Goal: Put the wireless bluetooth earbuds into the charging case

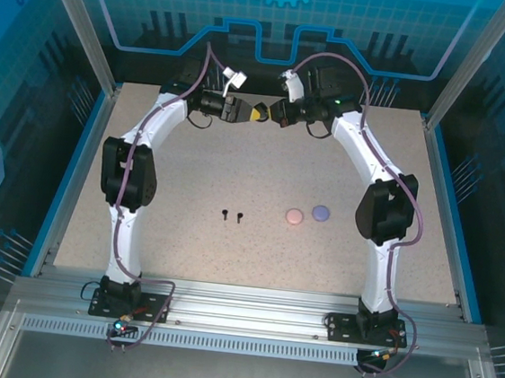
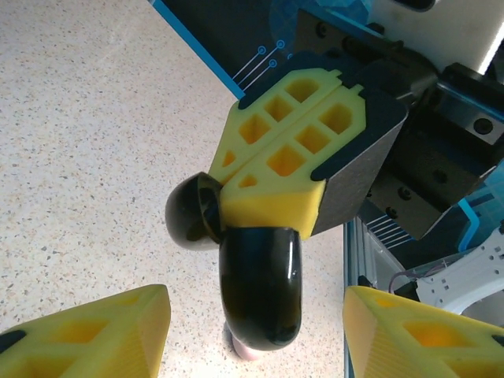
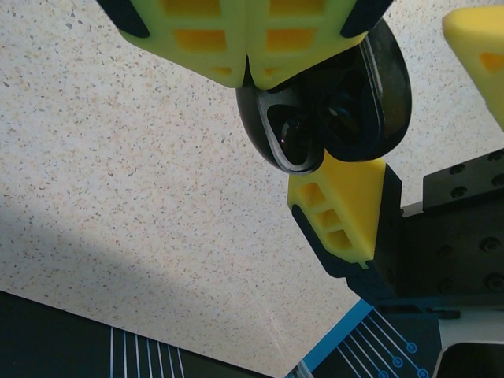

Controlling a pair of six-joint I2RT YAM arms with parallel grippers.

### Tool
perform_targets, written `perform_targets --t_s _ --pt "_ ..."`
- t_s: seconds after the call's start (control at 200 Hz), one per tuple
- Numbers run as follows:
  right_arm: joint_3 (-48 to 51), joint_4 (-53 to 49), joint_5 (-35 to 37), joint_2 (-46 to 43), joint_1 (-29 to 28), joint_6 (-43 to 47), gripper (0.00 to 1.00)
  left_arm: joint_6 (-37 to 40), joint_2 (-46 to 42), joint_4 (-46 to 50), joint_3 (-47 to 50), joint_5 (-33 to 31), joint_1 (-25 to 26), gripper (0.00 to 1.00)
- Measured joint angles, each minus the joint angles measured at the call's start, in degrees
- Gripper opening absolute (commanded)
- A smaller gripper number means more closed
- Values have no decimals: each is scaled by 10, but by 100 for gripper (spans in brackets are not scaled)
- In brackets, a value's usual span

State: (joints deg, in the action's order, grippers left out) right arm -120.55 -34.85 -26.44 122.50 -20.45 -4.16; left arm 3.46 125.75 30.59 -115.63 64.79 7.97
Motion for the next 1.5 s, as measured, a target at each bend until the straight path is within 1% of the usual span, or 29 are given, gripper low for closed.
perform_targets --t_s 0.245,0.405,0.535,0.81,1.085,1.351,1.501 --pt "-25 -17 -13 2 0 10 0 17 0 28 -22 19 0 57" --pt "-45 -28 -16 15 -1 17 0 27 3 38 -23 24 0 52" --pt "-54 -37 -17 26 -2 19 0 30 7 42 -23 26 0 50" --pt "-55 -48 -19 33 -2 23 0 31 9 52 -23 26 0 46" --pt "-56 -50 -23 33 -2 23 0 33 11 54 -24 26 0 39" --pt "-56 -50 -23 33 -3 23 0 42 18 57 -31 26 1 37" --pt "-56 -50 -24 33 -5 23 0 42 18 59 -31 26 1 33"
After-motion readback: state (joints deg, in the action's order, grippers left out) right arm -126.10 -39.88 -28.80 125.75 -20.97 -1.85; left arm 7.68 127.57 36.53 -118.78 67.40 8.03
